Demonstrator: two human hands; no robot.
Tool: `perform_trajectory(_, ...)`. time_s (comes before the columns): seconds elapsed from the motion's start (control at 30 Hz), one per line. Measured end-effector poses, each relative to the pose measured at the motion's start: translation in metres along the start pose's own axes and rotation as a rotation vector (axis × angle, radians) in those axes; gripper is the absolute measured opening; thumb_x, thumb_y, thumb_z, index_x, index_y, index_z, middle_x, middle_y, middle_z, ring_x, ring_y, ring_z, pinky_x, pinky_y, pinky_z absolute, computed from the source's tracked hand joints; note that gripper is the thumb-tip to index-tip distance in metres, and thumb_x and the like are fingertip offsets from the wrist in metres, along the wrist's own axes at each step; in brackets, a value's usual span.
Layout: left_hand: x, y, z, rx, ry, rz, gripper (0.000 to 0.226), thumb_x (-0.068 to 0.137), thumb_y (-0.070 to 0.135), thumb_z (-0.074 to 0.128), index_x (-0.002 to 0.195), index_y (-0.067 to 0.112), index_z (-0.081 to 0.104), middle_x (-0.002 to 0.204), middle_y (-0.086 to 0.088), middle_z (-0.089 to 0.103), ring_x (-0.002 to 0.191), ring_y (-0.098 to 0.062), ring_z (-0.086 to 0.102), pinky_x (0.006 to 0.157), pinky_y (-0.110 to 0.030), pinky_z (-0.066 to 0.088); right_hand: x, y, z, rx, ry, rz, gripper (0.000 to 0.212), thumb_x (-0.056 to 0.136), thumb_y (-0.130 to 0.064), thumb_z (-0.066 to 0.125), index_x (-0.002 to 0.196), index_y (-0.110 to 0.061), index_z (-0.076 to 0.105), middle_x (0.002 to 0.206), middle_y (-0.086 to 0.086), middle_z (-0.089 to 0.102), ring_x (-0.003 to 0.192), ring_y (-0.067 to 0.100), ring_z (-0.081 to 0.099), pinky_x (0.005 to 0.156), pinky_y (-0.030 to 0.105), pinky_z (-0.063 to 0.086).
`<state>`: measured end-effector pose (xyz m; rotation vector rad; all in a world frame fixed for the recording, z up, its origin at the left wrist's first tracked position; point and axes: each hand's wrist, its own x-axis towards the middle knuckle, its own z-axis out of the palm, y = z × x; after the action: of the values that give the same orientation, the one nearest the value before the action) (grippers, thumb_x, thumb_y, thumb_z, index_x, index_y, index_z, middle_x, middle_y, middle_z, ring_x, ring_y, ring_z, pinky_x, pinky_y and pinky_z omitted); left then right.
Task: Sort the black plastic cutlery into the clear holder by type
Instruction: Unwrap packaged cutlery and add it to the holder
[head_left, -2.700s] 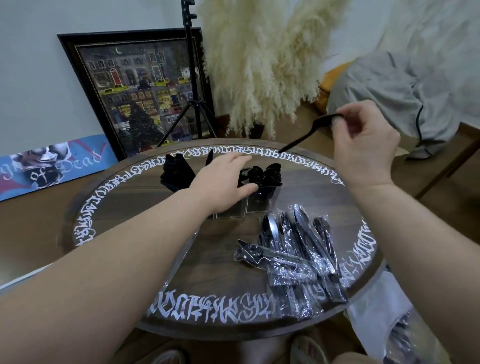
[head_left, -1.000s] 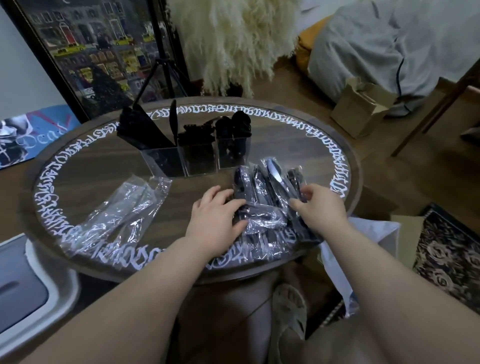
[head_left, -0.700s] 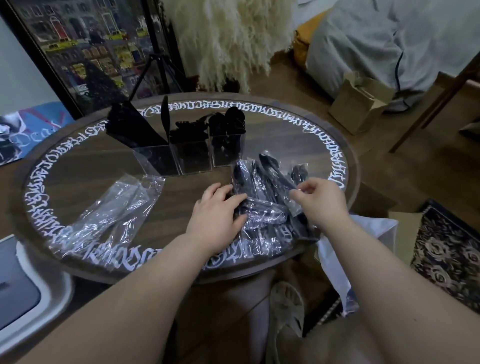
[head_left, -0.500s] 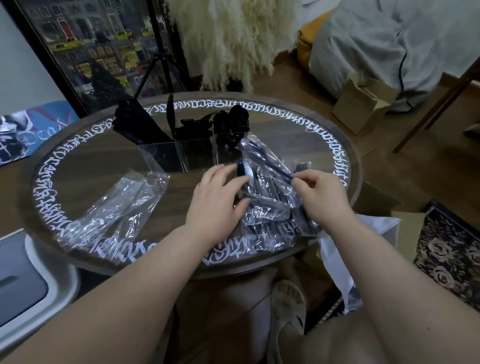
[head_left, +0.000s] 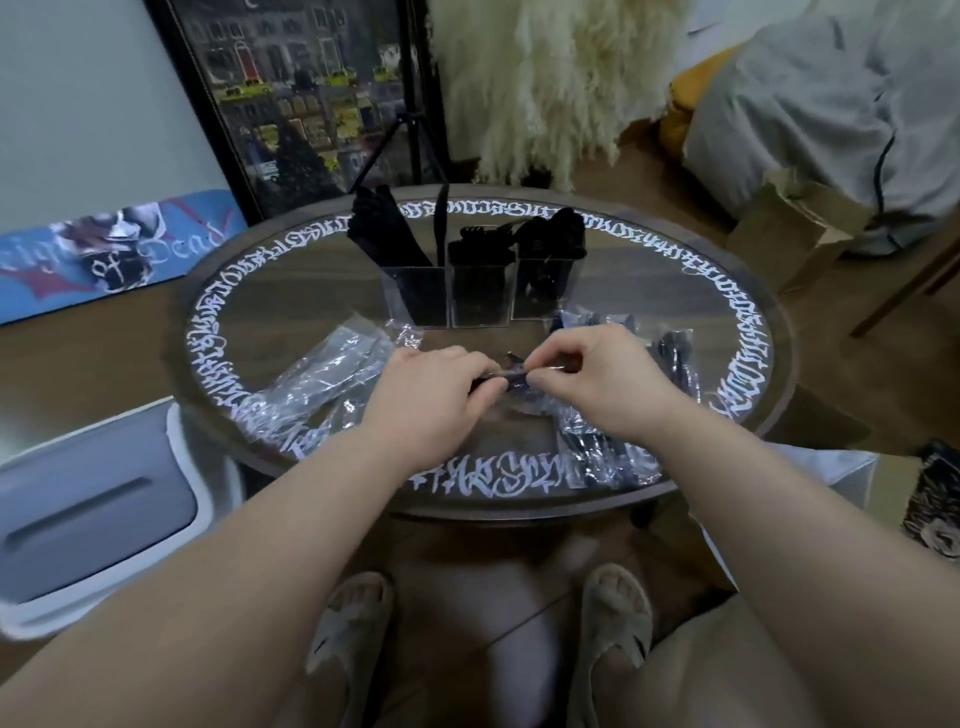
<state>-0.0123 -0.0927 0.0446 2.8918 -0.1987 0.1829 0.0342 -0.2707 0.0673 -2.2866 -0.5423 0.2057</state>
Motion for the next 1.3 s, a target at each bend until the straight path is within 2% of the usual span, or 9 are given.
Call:
perform_trajectory(0.17, -0.014, -0.027, -0.007, -0.066, 0.006, -0.053, 0.028, 0.096, 0.046, 0.043, 0.103, 0.026, 0.061, 0.096, 0.007, 0.061, 0.089, -0.015, 0.056, 0.075, -0.035, 0.046, 0.003, -0.006, 0.019, 0.16, 0.045, 0.039, 0.013, 0.091, -0.017, 0.062, 0.097, -0.026, 0.07, 0.08, -0.015, 0.066, 0.073, -0.002, 0.059, 0.063, 0.007, 0.044)
perform_trajectory(0.27, -0.019, -0.037, -0.008, -0.072, -0.016, -0.054, 0.025, 0.095, 0.046, 0.045, 0.099, 0.027, 0.06, 0.091, 0.009, 0.06, 0.082, -0.012, 0.054, 0.066, -0.029, 0.042, 0.004, -0.008, 0.028, 0.15, 0.022, 0.041, 0.015, 0.091, -0.016, 0.062, 0.101, -0.024, 0.07, 0.085, -0.014, 0.066, 0.078, -0.001, 0.06, 0.071, 0.011, 0.046)
perform_trajectory(0.53, -0.024, -0.052, -0.005, -0.161, -0.084, -0.087, 0.027, 0.097, 0.042, 0.044, 0.097, 0.022, 0.063, 0.074, 0.011, 0.053, 0.071, -0.01, 0.05, 0.063, -0.031, 0.039, 0.013, -0.014, 0.043, 0.254, 0.037, 0.013, 0.009, 0.085, -0.008, 0.068, 0.082, -0.016, 0.072, 0.073, 0.0, 0.068, 0.061, 0.004, 0.057, 0.061, 0.02, 0.051)
perform_trajectory(0.77, -0.028, -0.07, -0.009, -0.233, -0.106, -0.154, 0.03, 0.098, 0.041, 0.043, 0.097, 0.021, 0.066, 0.068, 0.007, 0.056, 0.064, -0.009, 0.052, 0.055, -0.027, 0.037, 0.023, -0.009, 0.044, 0.471, -0.04, 0.089, 0.028, 0.087, -0.007, 0.064, 0.068, -0.027, 0.069, 0.07, -0.011, 0.062, 0.077, 0.011, 0.056, 0.081, 0.034, 0.053)
perform_trajectory(0.9, -0.027, -0.07, -0.008, -0.186, -0.082, -0.149, 0.029, 0.097, 0.042, 0.045, 0.102, 0.022, 0.065, 0.075, 0.011, 0.054, 0.069, -0.008, 0.051, 0.058, -0.026, 0.036, 0.024, -0.013, 0.043, 0.41, -0.056, 0.125, 0.014, 0.089, -0.015, 0.06, 0.075, -0.015, 0.064, 0.075, -0.001, 0.059, 0.077, 0.016, 0.055, 0.081, 0.038, 0.053)
perform_trajectory(1.0, -0.026, -0.07, -0.006, -0.176, -0.071, -0.143, 0.027, 0.097, 0.041, 0.046, 0.104, 0.023, 0.065, 0.076, 0.013, 0.052, 0.07, -0.005, 0.049, 0.056, -0.021, 0.035, 0.024, -0.017, 0.047, 0.248, -0.039, 0.099, 0.02, 0.086, -0.027, 0.065, 0.075, -0.012, 0.059, 0.071, 0.003, 0.063, 0.076, 0.028, 0.062, 0.079, 0.043, 0.054)
perform_trajectory(1.13, -0.024, -0.072, -0.006, -0.197, -0.064, -0.153, 0.026, 0.098, 0.039, 0.046, 0.103, 0.022, 0.064, 0.076, 0.012, 0.052, 0.071, -0.007, 0.05, 0.057, -0.019, 0.035, 0.028, -0.012, 0.049, 0.093, 0.045, 0.087, 0.013, 0.081, -0.008, 0.064, 0.075, -0.017, 0.056, 0.076, 0.006, 0.067, 0.078, 0.029, 0.065, 0.076, 0.048, 0.055)
perform_trajectory(1.23, -0.024, -0.073, -0.006, -0.196, -0.064, -0.147, 0.025, 0.098, 0.039, 0.046, 0.105, 0.022, 0.064, 0.079, 0.01, 0.054, 0.072, -0.007, 0.051, 0.057, -0.018, 0.035, 0.032, -0.005, 0.048, 0.045, 0.134, 0.137, 0.013, 0.084, -0.005, 0.06, 0.08, -0.017, 0.056, 0.081, 0.003, 0.065, 0.081, 0.025, 0.064, 0.072, 0.039, 0.054)
perform_trajectory(1.3, -0.024, -0.073, -0.006, -0.175, -0.062, -0.142, 0.025, 0.097, 0.04, 0.047, 0.106, 0.023, 0.063, 0.083, 0.009, 0.054, 0.075, -0.009, 0.051, 0.057, -0.017, 0.033, 0.033, -0.005, 0.047, -0.137, 0.245, 0.12, 0.011, 0.086, -0.008, 0.057, 0.085, -0.019, 0.057, 0.09, -0.002, 0.058, 0.085, 0.02, 0.059, 0.071, 0.028, 0.044)
